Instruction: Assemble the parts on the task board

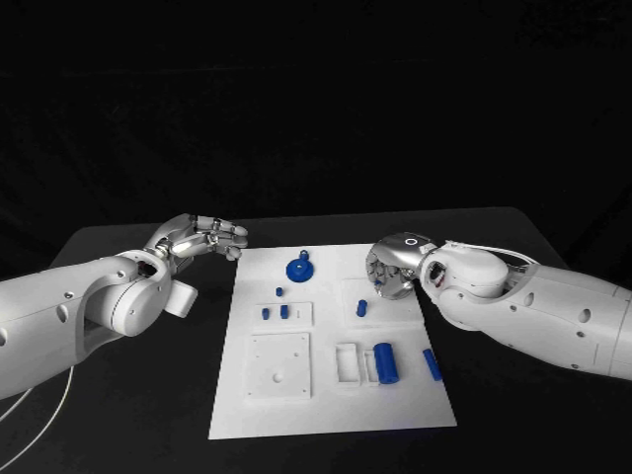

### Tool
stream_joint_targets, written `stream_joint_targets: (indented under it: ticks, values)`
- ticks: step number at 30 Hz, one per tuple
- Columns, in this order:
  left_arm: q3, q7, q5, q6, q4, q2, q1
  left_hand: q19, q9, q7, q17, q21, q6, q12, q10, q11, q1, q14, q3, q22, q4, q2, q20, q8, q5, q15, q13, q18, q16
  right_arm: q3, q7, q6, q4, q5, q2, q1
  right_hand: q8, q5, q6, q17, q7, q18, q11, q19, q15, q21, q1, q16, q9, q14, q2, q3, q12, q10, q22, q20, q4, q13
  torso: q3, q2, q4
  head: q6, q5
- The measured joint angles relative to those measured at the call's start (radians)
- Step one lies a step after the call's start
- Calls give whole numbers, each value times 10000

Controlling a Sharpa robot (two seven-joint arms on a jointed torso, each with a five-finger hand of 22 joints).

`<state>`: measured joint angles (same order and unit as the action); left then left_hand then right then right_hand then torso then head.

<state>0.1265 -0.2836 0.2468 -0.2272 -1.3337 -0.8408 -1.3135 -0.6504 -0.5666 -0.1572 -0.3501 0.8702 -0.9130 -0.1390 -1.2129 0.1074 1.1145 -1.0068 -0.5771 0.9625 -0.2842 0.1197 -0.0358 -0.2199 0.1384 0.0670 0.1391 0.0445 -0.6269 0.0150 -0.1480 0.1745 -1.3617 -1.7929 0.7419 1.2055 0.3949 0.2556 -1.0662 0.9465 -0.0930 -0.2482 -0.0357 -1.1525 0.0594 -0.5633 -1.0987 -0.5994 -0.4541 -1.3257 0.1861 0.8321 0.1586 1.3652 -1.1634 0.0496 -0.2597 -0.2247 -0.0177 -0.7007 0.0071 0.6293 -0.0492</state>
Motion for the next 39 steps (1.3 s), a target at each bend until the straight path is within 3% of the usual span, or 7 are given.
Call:
stream_joint_targets:
  ticks: [11, 25, 32, 39]
  values:
    - [0, -9, 0, -6, 71, -1, 0, 0, 9, 0, -13, 0, 0, 2, 0, 0, 0, 0, 0, 8, 0, 0, 0, 0, 0, 0, -3, -2, 36, -93, 75, -211, -4, 358, 17, 53, -3, 40, 2, 12, -2, 0, -38, 1, -3, 0, 12, -1, -25, -2, 12, -2, -1, 39, -8, 2, 1, -104, -3, 1, -4, -29, 19]
    - [0, -15, 0, -9, 109, 17, 0, 36, 8, 0, -29, 1, 0, 0, 0, 0, 0, 0, 0, 16, 0, 0, 37, 0, 0, 0, -3, -1, 37, -222, 129, -385, -293, 737, 196, 313, -14, 40, 6, 12, -2, 0, -38, 4, 27, 20, 25, -8, -63, 42, 26, 27, -1, 38, -7, 5, 30, -75, -1, 1, -11, -104, 29]
    - [0, -18, 0, -14, 126, 19, 0, 36, 17, -35, -39, -35, 35, -1, 0, 0, 0, 1, 0, 16, 0, 0, 36, 0, 40, 0, -2, -1, 37, -368, 239, -352, -685, 1338, 324, 324, 12, 40, 22, 13, -16, -1, -38, 5, 28, 21, 38, -8, -79, 44, 38, 26, -2, 37, -8, 6, 30, -115, -2, 1, -1, -132, 60]
    - [0, -23, 0, -41, 118, 44, 0, 36, 17, -35, -57, -34, 35, -2, 0, 0, 0, 1, 0, 25, 0, 0, 36, 0, 40, 0, -2, -1, 76, -376, 793, 197, -1284, 2404, 285, 322, 12, 156, 25, 14, -18, -1, -37, 6, 27, 22, 34, -9, -157, 44, 34, 26, -51, 35, -31, 7, 30, -206, -3, 0, -1, -218, 221]
